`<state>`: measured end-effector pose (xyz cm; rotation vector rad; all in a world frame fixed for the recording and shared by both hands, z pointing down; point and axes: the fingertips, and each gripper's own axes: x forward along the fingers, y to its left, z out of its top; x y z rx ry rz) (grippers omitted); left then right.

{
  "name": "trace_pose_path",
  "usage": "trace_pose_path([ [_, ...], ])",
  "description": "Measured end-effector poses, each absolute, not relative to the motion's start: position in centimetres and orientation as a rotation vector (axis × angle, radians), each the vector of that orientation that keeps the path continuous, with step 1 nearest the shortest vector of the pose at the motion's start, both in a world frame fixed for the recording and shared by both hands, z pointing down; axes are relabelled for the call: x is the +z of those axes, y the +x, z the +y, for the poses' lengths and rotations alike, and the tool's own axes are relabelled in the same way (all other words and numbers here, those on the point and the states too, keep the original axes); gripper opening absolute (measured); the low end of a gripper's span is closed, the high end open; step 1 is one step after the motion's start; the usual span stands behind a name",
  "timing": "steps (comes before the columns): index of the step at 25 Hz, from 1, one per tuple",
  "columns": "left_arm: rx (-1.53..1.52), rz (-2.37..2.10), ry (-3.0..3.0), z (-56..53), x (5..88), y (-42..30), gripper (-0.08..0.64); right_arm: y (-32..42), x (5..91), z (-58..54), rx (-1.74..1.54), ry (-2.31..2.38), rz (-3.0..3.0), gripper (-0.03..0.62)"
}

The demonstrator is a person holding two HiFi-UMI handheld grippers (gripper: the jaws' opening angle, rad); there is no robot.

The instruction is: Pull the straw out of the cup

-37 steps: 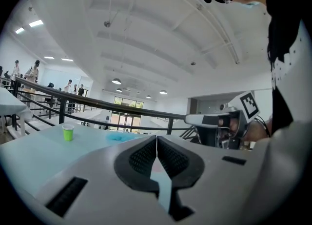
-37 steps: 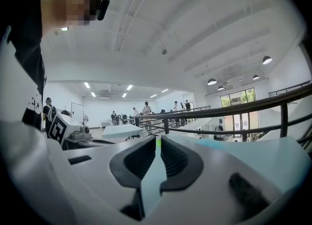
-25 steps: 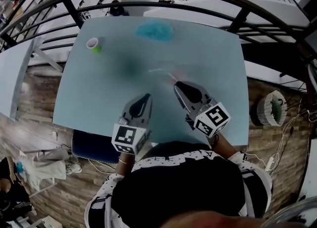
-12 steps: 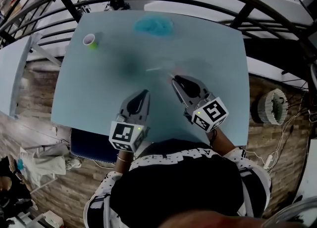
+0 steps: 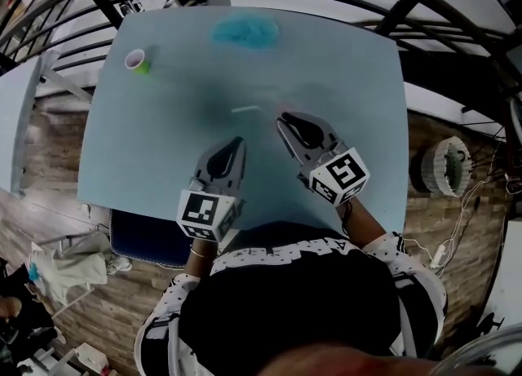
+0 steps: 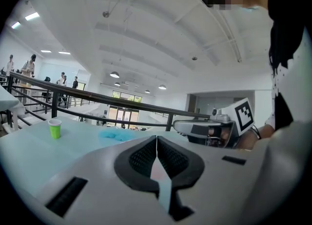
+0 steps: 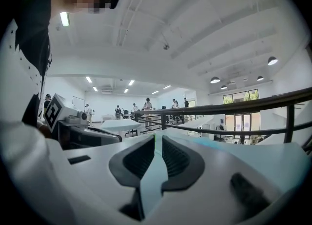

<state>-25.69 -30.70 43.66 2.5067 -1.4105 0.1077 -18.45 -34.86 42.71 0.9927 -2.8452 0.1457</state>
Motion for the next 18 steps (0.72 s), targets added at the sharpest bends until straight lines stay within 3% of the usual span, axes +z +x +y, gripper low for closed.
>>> trace_pose_path([
  [7, 0.13, -1.385, 2.503, -31.5, 44.3, -24.9, 0.015, -18.2, 43.7, -36.1, 0.134, 0.986, -2.818, 0.042],
  [10, 0.136, -1.38, 2.502, -31.6, 44.5, -24.9, 0.015, -18.8, 44.4, -36.3, 0.124, 0.963, -2.792, 0.089],
  [18, 0.149, -1.381, 2.494, -32.1, 44.8, -25.3, 0.015, -19.6, 45.9, -37.0, 0.098, 0.933, -2.742, 0.091],
])
